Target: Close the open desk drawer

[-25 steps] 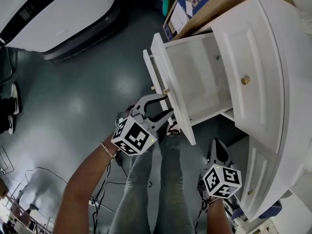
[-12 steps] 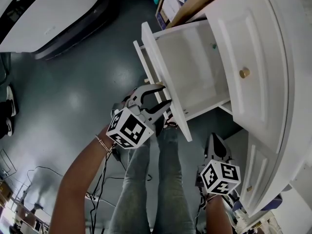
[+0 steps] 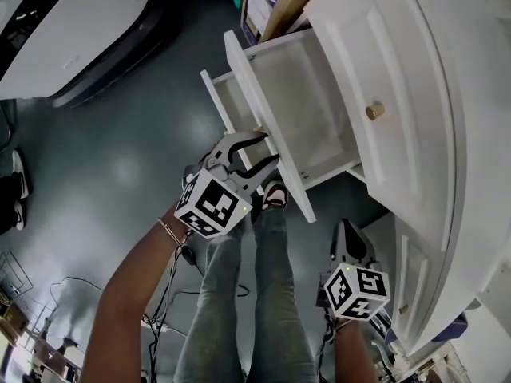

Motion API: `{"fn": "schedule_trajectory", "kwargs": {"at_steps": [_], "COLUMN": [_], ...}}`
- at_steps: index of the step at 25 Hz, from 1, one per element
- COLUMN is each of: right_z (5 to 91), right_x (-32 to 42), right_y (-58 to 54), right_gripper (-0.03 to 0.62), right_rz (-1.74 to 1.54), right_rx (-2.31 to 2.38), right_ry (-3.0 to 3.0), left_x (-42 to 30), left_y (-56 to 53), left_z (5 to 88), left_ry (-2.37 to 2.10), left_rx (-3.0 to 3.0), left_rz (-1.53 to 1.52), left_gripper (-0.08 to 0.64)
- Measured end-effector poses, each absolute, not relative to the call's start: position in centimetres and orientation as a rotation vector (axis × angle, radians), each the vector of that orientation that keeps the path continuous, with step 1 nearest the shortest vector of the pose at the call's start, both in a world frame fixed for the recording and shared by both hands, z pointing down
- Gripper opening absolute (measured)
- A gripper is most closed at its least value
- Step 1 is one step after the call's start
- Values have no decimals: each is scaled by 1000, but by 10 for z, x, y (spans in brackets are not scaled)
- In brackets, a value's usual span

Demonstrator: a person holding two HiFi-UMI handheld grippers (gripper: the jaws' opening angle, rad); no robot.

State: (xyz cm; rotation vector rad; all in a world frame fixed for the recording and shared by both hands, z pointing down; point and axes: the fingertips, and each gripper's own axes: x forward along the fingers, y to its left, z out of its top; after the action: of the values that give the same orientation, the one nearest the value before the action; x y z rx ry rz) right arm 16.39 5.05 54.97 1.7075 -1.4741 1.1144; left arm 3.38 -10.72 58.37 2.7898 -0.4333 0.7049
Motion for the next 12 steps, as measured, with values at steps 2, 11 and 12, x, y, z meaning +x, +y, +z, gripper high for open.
{"fn": "schedule_trajectory", "kwargs": {"at_steps": [2,11,12], "right_z": [551,550,550], "right_x": [168,178,180], "right_y": [52,49,49], "right_gripper": [6,6,6], "right_rz": [1125,1166,1169], "right_rx": [1714,1709,1707], "right_ry": [-1476,-1497,-1499], "left_x": [42,85,91], "left_y": [-110,-124,-126], "left_z": [585,585,585], "left_ry": [-440,-468,-472], "left_rx": [2781,2774,2772], "left_rz": [701,705,703], "left_gripper": [166,161,160]}}
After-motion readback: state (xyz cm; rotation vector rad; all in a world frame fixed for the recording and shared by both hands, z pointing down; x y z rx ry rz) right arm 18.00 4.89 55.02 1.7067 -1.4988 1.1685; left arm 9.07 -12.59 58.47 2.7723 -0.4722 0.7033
